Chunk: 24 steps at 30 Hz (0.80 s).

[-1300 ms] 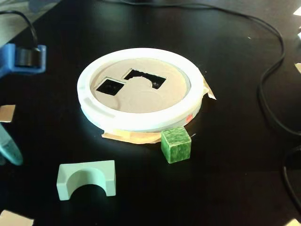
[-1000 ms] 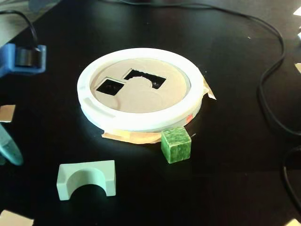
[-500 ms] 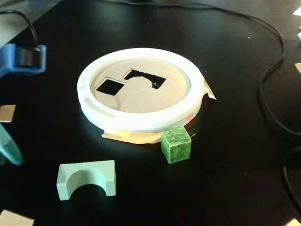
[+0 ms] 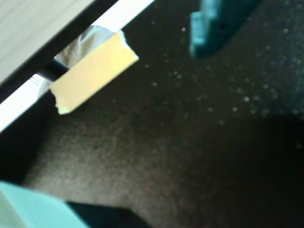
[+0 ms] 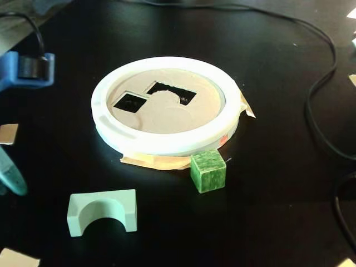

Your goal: Pick up the square block and drop it in corresponding square shaped hole

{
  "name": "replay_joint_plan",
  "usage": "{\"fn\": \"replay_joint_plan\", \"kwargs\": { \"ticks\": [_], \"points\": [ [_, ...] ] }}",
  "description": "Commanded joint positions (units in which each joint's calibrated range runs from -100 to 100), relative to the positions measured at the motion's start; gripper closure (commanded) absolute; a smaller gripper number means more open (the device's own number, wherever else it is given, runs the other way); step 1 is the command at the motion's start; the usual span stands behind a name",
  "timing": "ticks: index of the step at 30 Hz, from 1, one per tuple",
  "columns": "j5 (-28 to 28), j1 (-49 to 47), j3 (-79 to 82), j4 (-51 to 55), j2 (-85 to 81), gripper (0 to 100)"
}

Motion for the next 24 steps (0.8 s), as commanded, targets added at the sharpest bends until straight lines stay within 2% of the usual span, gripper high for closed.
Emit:
{"fn": "replay_joint_plan", "kwargs": {
  "ticks": [1,24],
  "points": [
    [0.15,0.97,-0.22,-1.38,-0.32,7],
    [-0.24,0.22,-0.95,-1.38,-0.32,6]
  ]
}}
